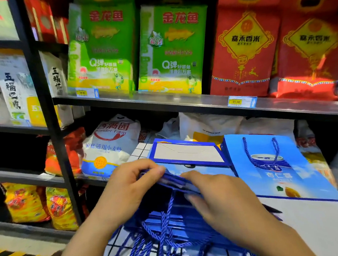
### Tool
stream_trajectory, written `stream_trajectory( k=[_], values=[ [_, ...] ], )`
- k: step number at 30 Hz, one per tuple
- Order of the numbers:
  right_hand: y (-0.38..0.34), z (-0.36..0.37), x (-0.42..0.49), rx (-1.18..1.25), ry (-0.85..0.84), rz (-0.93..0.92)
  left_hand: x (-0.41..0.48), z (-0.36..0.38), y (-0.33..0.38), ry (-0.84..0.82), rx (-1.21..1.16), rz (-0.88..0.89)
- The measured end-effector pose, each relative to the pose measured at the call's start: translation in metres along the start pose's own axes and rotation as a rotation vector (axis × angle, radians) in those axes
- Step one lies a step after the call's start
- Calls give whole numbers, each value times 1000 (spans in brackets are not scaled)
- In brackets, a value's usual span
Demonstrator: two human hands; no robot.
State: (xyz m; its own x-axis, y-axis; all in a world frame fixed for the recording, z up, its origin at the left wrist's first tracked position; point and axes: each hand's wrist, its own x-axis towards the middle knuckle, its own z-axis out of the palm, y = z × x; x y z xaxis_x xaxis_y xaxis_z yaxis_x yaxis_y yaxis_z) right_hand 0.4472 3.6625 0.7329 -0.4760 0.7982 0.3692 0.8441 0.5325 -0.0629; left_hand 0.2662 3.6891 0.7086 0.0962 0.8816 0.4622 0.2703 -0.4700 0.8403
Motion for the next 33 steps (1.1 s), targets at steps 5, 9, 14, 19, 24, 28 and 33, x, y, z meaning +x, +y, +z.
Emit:
stream_trajectory(
  k=[5, 9, 14, 19, 24, 28, 33],
  values=[
    [5, -3, 14, -61, 464, 43, 7, 19, 13, 582, -242, 65],
    [0, -20, 21, 220, 831, 97, 1, 36, 29, 334, -301, 115],
    [-3, -26, 30, 1221, 1041, 366, 6, 45, 45, 13, 55, 328],
    [-18, 1, 33, 1765, 1030, 589, 9, 29, 31, -122, 377, 275],
    [-32, 26, 23, 1874, 925, 777, 1, 26, 11, -339, 378, 76],
    [-25, 43, 15, 1827, 785, 902, -4, 26, 7, -471, 350, 23],
    [-10, 31, -1, 1710, 476, 777, -4, 35, -4, -280, 323, 35]
  ],
)
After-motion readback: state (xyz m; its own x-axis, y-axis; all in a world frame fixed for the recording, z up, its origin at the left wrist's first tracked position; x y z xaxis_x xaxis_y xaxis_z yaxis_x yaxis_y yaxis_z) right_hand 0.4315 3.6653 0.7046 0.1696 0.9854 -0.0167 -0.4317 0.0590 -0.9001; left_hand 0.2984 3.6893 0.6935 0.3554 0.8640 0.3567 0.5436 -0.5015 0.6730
